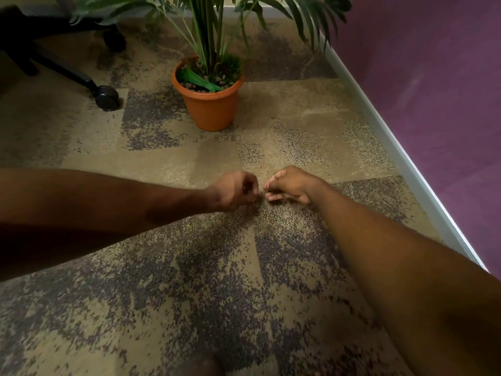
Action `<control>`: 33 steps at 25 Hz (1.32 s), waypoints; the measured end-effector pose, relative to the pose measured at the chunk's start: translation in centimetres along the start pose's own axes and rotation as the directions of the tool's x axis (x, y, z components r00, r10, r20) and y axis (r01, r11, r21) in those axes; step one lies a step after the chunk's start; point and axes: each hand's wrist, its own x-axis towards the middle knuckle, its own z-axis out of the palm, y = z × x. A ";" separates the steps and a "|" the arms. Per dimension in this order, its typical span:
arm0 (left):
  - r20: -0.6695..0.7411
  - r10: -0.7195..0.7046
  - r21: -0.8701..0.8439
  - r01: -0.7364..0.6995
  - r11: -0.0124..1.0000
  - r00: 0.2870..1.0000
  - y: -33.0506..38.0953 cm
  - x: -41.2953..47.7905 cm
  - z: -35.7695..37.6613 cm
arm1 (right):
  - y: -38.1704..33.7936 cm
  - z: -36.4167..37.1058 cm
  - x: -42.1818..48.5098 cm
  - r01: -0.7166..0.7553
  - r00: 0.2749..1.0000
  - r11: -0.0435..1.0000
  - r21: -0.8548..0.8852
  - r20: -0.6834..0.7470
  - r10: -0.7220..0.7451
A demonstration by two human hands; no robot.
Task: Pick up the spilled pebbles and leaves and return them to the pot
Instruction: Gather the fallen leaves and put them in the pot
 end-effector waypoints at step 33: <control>-0.038 -0.266 0.395 0.259 0.882 0.963 -7.3 1.6 -4.2 | -16.0 4.0 5.8 0.405 0.753 0.865 -0.297 -0.429 -0.499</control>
